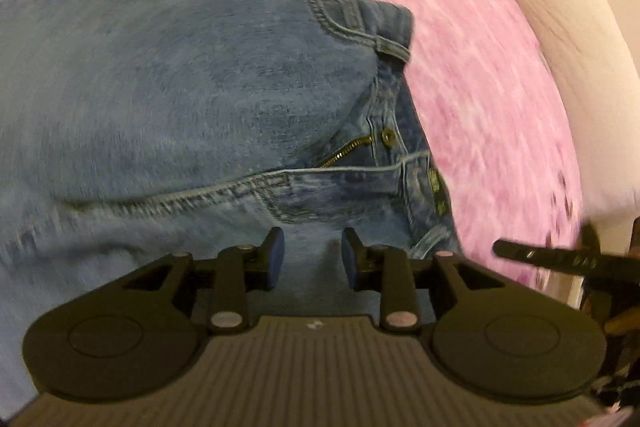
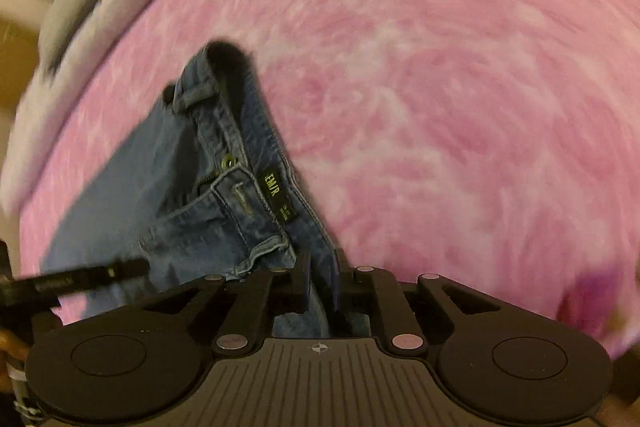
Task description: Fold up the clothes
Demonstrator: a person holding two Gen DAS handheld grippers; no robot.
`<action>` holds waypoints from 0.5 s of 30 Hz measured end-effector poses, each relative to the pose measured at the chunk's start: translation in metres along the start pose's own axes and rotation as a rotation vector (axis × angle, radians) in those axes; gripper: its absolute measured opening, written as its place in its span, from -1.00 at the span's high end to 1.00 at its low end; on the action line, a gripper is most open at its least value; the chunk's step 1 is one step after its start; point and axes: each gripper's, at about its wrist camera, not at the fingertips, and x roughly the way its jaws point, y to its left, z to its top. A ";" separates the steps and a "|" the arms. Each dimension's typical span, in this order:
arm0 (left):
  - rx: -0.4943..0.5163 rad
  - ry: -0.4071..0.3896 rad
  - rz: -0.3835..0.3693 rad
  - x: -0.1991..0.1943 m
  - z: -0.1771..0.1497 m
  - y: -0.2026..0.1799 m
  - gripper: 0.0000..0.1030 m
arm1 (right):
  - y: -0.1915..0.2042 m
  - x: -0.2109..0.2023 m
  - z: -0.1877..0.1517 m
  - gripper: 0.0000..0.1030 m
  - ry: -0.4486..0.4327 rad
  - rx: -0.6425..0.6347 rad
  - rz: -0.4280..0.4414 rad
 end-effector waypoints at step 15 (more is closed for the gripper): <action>-0.470 -0.181 0.377 0.054 -0.067 -0.150 0.43 | -0.041 0.036 0.138 -0.24 0.304 -0.464 0.262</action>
